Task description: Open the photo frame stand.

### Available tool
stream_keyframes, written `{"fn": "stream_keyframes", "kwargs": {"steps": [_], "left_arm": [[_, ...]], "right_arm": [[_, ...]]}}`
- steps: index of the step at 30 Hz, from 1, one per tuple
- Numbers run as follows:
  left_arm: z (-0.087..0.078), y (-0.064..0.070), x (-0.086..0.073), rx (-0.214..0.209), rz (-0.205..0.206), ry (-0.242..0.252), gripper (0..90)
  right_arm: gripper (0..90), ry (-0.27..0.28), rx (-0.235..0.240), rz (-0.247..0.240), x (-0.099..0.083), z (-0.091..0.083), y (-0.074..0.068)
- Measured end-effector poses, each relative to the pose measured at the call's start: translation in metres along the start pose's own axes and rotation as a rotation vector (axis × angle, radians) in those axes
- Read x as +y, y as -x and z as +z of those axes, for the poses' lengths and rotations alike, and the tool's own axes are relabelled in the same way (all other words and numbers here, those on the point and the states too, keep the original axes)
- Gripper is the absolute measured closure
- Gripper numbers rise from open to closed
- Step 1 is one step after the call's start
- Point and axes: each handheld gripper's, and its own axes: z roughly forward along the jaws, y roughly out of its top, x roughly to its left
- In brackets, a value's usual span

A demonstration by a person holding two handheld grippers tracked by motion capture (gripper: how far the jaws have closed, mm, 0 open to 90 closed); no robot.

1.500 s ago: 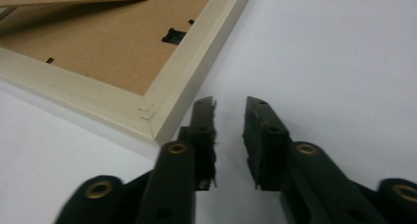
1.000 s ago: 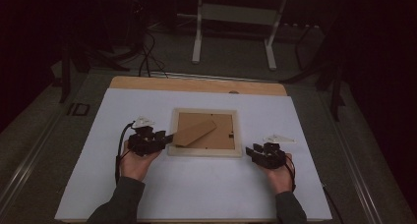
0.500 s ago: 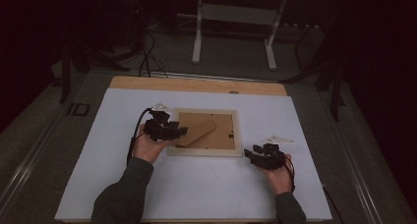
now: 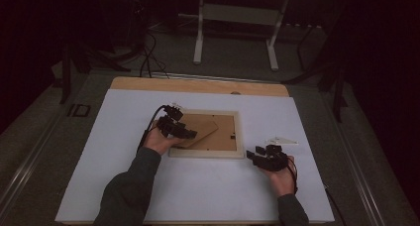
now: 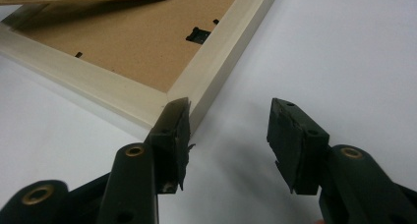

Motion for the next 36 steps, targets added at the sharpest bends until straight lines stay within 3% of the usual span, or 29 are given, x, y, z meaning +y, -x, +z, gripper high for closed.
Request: {"fn": "stream_keyframes", "kwargs": {"steps": [8,15,26,36], "left_arm": [[0.011,-0.003,0.005,-0.044,-0.004,-0.051,32.5],[0.02,-0.005,0.007,-0.086,-0.034,-0.103,32.3],[0.027,-0.001,0.011,-0.086,-0.01,-0.13,35.9],[0.028,0.004,0.013,-0.051,0.038,-0.145,39.8]], "right_arm": [[50.2,-0.011,0.004,-0.004,-0.001,0.002,-0.001],[50.1,-0.015,0.006,-0.004,-0.002,0.004,-0.001],[50.1,-0.02,0.009,-0.003,-0.002,0.005,-0.002],[50.1,-0.019,0.01,-0.001,-0.003,0.005,-0.001]]}}
